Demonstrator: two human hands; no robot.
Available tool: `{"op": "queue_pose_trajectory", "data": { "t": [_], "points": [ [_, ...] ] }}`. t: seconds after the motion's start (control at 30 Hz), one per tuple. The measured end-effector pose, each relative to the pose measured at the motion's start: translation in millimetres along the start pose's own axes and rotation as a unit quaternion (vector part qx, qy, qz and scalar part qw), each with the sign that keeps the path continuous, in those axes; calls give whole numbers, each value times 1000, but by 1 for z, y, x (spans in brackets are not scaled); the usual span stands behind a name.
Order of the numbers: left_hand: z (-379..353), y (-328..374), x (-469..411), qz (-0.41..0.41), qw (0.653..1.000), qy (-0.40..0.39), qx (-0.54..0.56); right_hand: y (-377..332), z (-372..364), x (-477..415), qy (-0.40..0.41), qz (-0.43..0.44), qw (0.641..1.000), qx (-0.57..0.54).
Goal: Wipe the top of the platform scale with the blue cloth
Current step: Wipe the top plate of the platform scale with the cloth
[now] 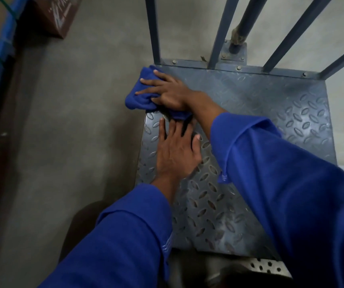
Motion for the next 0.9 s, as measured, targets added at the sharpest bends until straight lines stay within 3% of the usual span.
{"op": "queue_pose_trajectory", "data": {
  "t": [0.1,0.37,0.5,0.6,0.77,0.9],
  "points": [
    [0,0,-1,1,1000,0,7,27,10,20,21,-8,999,-36],
    [-3,-2,0,1,1000,4,23,198,-10,145,165,-134,976,-53],
    [-1,-5,8,7,999,1,38,218,-20,179,163,-218,962,-24],
    [3,-11,38,20,999,1,35,209,-19,170,147,-259,954,-22],
    [10,-11,87,47,999,16,16,116,-13,100,157,-135,978,7],
    [9,-12,86,63,998,-2,4,34,-13,30,104,-42,993,18]
  ]
}}
Point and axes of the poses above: each hand's wrist, its own x-axis away from the middle knuckle, its own z-axis out of the back of the hand, y = z × x, the point moved 9 cm from there along -x, towards the middle knuckle, and after that the axes turned 12 degrees about -z, right-handed, at the moved point
